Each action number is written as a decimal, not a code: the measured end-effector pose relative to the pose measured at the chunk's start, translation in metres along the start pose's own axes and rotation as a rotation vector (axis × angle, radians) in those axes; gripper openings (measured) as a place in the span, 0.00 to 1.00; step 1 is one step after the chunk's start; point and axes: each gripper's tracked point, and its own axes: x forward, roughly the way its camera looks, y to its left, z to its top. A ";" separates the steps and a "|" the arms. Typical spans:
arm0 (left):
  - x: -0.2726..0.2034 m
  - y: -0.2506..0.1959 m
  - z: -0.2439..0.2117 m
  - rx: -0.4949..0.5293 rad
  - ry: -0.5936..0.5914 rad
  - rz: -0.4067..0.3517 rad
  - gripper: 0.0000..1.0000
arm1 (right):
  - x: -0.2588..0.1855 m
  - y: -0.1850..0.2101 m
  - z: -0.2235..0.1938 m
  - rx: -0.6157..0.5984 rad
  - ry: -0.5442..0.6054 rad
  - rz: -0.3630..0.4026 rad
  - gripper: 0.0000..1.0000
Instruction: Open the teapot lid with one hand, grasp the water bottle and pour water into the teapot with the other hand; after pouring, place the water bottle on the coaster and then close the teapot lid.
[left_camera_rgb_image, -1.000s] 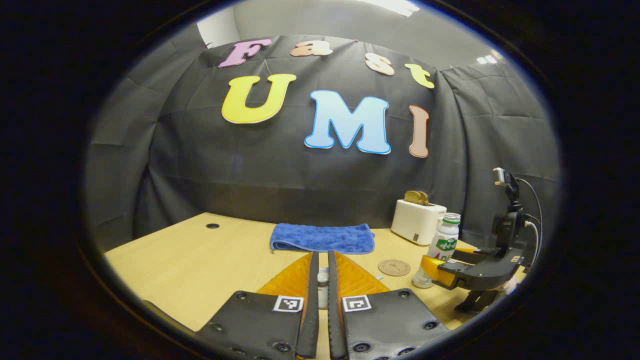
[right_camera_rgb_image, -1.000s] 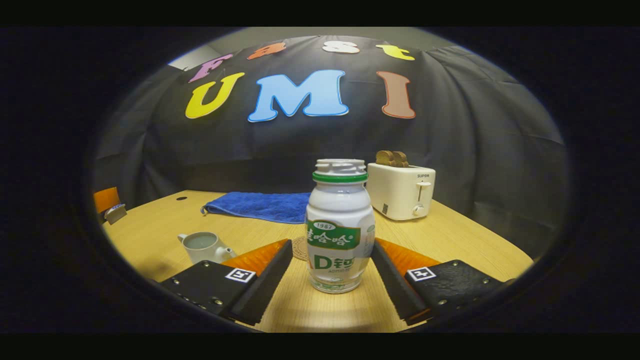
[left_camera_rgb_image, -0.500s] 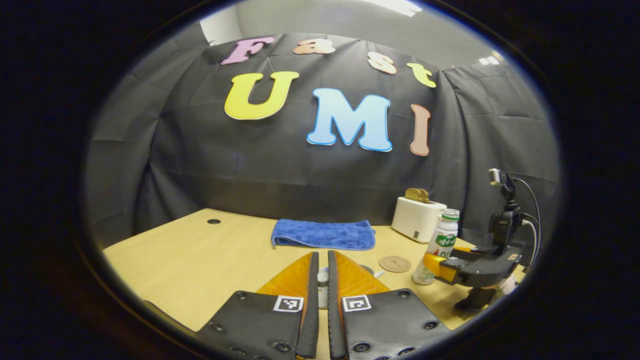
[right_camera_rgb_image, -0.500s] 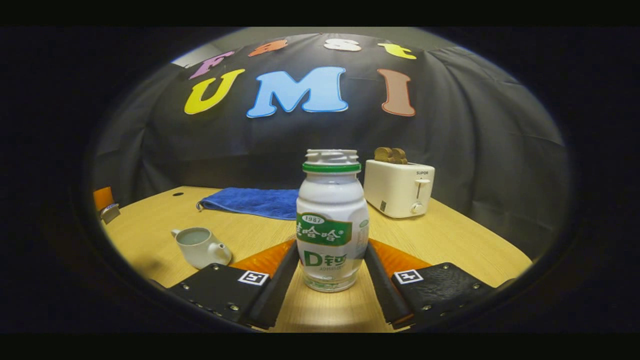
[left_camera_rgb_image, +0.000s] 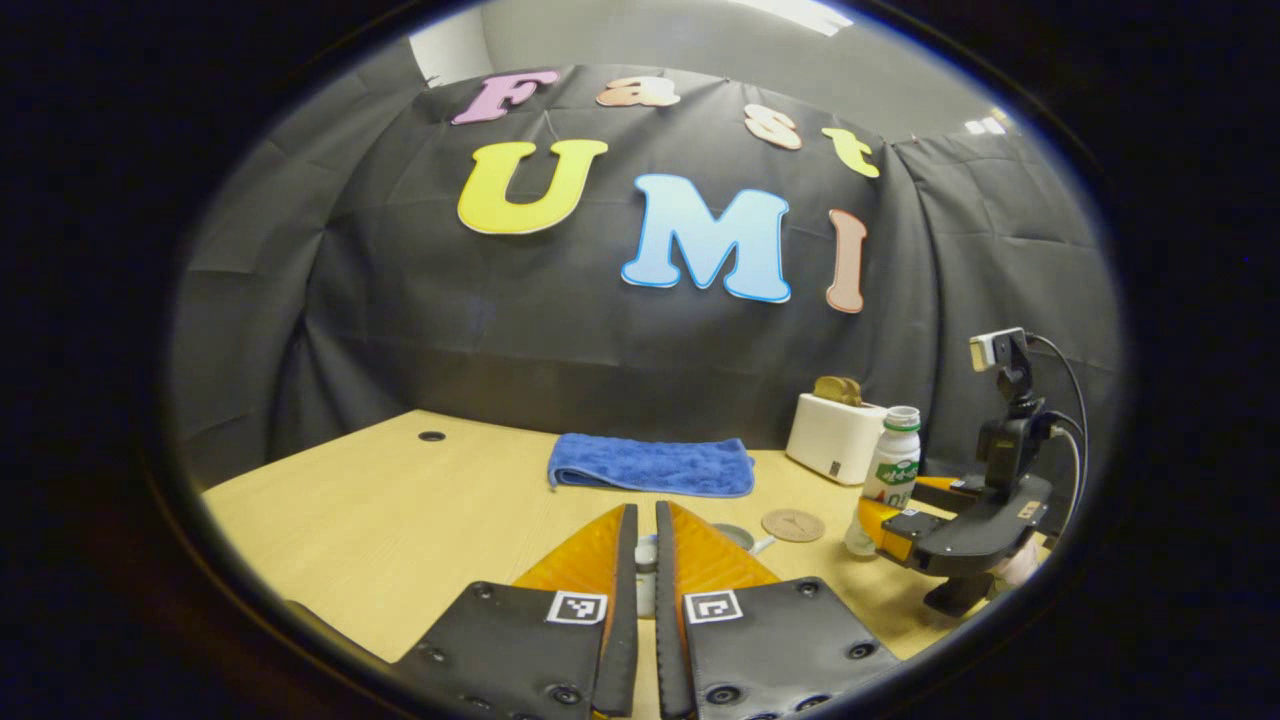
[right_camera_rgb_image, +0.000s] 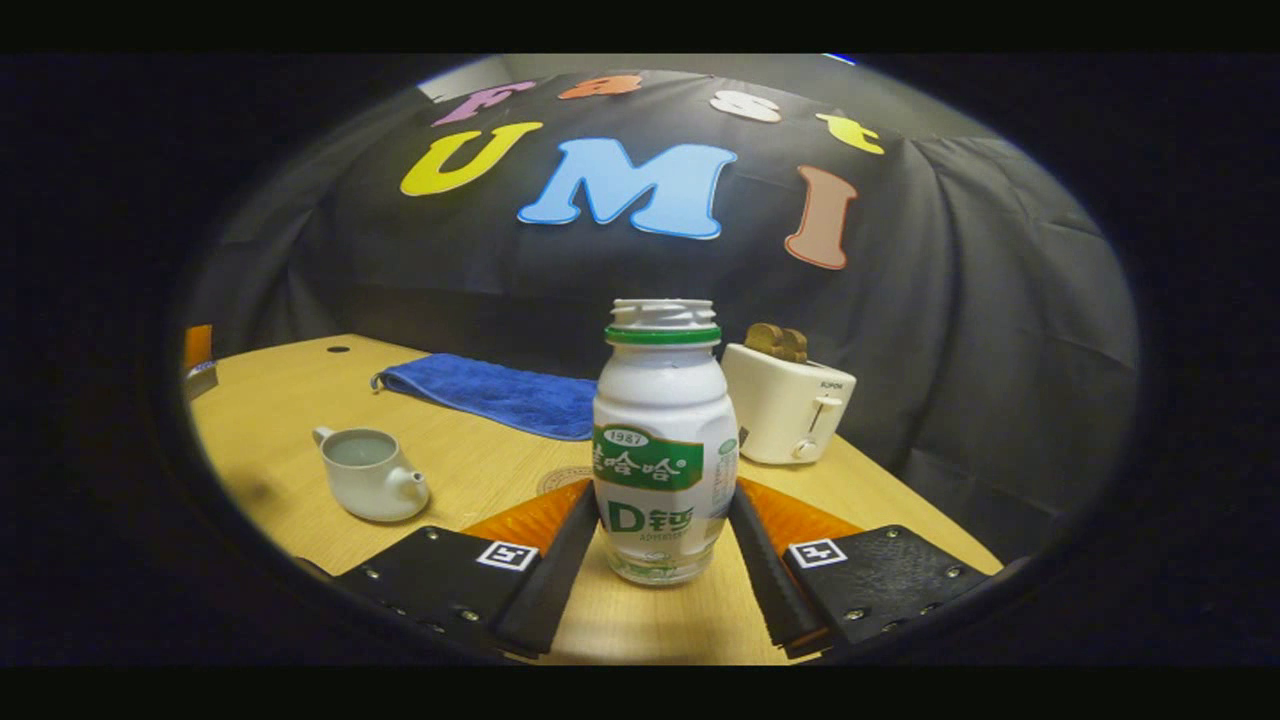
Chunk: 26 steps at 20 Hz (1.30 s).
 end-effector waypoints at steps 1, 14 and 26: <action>-0.001 0.001 -0.001 -0.002 0.000 0.000 0.18 | 0.001 -0.003 0.001 -0.032 -0.007 -0.016 0.76; -0.010 0.012 -0.008 -0.021 0.008 0.013 0.18 | 0.001 -0.002 0.034 -0.541 -0.123 -0.179 0.76; -0.017 0.026 -0.011 -0.034 0.012 0.041 0.18 | 0.002 0.029 0.041 -0.871 -0.202 -0.205 0.76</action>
